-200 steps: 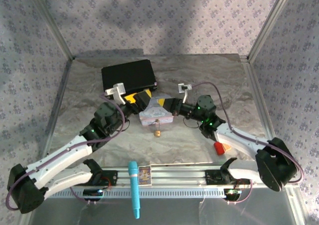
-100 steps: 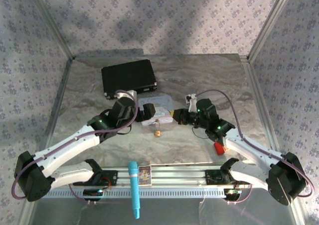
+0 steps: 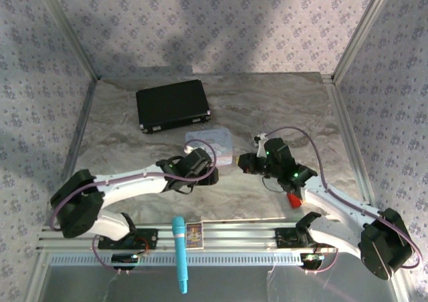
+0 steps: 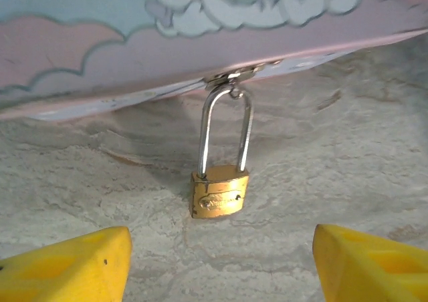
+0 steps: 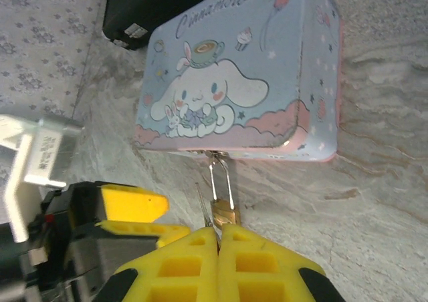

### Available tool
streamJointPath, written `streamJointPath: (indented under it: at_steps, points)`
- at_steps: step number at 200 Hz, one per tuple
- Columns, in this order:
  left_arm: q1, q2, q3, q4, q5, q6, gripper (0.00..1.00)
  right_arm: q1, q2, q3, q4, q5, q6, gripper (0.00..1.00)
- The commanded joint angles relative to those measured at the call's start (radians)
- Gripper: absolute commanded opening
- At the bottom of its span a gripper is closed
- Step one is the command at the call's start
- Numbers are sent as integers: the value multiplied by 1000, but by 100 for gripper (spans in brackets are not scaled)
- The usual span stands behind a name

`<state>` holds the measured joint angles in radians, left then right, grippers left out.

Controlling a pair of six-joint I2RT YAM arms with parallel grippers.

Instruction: Unlock the padlock with the key

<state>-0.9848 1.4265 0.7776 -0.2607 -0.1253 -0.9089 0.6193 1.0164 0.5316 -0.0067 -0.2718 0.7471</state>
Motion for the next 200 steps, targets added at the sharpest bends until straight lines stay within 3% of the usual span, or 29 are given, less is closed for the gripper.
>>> streamJointPath:
  at_steps: [1,39,77,131,177,200]
  points:
    - [-3,43,1,106,-40,-15,70,-6,-20,-11,-19,15,1,0]
    - [-3,125,-12,223,-32,-26,66,-7,-23,-29,-22,13,3,0]
    - [-3,146,-7,204,-50,-66,55,-10,-16,-35,-20,11,7,0]
    - [-3,173,-31,225,-84,-80,48,-10,14,-48,14,3,12,0]
    - [-31,179,-10,195,-146,-89,33,-13,22,-48,14,-2,3,0]
    - [-31,205,-12,212,-136,-112,32,-18,36,-46,20,-12,4,0]
